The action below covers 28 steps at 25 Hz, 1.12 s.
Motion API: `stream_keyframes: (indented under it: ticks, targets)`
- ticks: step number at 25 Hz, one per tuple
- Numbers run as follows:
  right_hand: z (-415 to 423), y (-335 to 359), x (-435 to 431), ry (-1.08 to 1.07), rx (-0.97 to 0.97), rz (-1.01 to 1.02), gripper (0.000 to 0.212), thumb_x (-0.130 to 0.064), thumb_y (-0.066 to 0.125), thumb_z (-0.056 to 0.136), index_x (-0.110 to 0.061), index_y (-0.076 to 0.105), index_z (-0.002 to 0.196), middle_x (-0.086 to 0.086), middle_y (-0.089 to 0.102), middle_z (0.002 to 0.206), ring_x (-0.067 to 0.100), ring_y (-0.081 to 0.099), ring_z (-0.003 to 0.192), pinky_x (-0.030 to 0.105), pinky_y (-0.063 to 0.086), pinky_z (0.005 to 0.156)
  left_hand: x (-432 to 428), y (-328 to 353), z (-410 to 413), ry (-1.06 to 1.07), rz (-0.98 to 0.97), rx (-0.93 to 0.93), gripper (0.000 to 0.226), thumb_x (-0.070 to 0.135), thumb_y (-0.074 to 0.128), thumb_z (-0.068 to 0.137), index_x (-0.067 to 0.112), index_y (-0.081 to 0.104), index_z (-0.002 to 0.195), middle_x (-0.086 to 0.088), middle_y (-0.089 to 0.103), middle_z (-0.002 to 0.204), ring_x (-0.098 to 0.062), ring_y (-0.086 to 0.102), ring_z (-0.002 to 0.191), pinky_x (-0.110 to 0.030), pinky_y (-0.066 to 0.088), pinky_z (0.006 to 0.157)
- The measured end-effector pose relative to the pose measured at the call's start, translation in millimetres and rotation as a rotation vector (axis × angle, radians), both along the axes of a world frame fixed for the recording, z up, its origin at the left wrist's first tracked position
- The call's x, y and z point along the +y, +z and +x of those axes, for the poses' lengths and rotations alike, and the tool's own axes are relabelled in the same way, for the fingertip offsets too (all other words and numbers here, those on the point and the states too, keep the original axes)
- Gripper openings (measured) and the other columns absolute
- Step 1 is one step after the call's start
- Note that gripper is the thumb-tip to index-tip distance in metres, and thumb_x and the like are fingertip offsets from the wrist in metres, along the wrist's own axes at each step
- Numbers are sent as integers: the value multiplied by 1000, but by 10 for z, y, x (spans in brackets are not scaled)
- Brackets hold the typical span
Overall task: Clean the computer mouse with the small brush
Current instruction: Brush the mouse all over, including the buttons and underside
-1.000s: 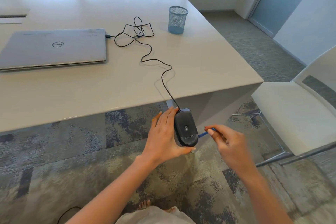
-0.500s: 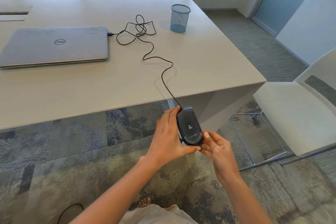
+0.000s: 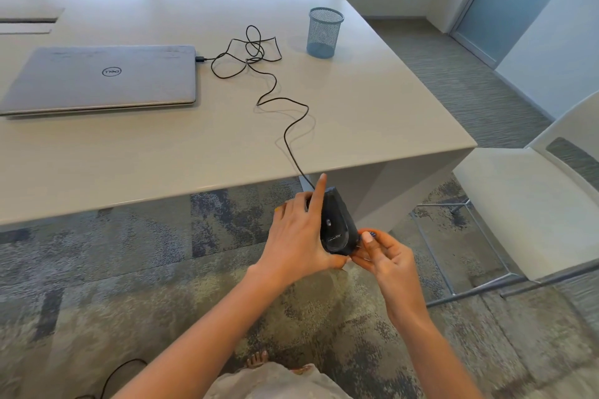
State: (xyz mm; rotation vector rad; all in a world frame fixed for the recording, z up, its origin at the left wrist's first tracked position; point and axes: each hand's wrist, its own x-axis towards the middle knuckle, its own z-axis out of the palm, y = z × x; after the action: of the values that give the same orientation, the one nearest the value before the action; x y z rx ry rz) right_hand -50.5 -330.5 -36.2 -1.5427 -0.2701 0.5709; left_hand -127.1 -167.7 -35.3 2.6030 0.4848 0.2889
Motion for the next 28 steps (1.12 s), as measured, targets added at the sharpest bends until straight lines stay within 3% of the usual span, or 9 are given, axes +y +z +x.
stream_keyframes:
  ticks: [7, 11, 14, 18, 20, 23, 28]
  targets:
    - [-16, 34, -75, 90, -312, -138, 19, -20, 58, 99, -29, 75, 100, -8, 79, 93, 10, 75, 91, 28, 62, 81, -10, -25, 14, 30, -35, 23, 131, 67, 79, 56, 18, 8, 154, -3, 37, 144, -23, 37, 131, -41, 32, 107]
    - [229, 304, -96, 110, -381, -86, 20, -25, 62, 93, -20, 75, 108, -4, 79, 96, 16, 75, 94, 41, 61, 87, -36, -70, -23, 9, -95, -2, 129, 65, 82, 59, 17, 9, 155, 0, 33, 150, -19, 34, 136, -38, 28, 110]
    - [386, 611, -38, 183, -590, -14, 20, -25, 62, 92, -24, 74, 108, -6, 77, 100, 14, 73, 99, 33, 58, 89, -64, -71, -29, -8, -145, -20, 128, 63, 83, 59, 19, 9, 155, 1, 33, 152, -17, 35, 136, -36, 27, 109]
    - [388, 771, 37, 329, -928, -112, 19, -16, 62, 96, -12, 76, 108, -7, 76, 103, 6, 71, 95, 28, 58, 82, -75, -61, -24, -22, -174, -58, 128, 59, 85, 58, 20, 11, 155, 2, 36, 151, -17, 38, 135, -31, 28, 104]
    - [416, 786, -16, 411, -940, -183, 19, -19, 62, 95, -12, 77, 104, -8, 77, 96, 6, 72, 89, 34, 59, 77, -42, -72, -40, -17, -173, -59, 128, 60, 84, 58, 19, 10, 155, 1, 36, 150, -18, 40, 133, -34, 31, 107]
    - [501, 845, -109, 547, -745, -191, 17, -20, 61, 96, -15, 77, 101, -9, 78, 92, 10, 75, 90, 37, 62, 81, 6, -93, -80, -9, -175, -55, 127, 62, 81, 60, 19, 9, 156, 0, 36, 149, -19, 42, 129, -38, 34, 108]
    - [453, 844, 41, 321, -848, -34, 19, -11, 63, 95, -13, 76, 109, -4, 77, 104, 13, 73, 98, 37, 59, 86, -35, -75, -47, -16, -214, -108, 123, 60, 83, 58, 29, 11, 153, 2, 41, 146, -11, 39, 122, -29, 32, 99]
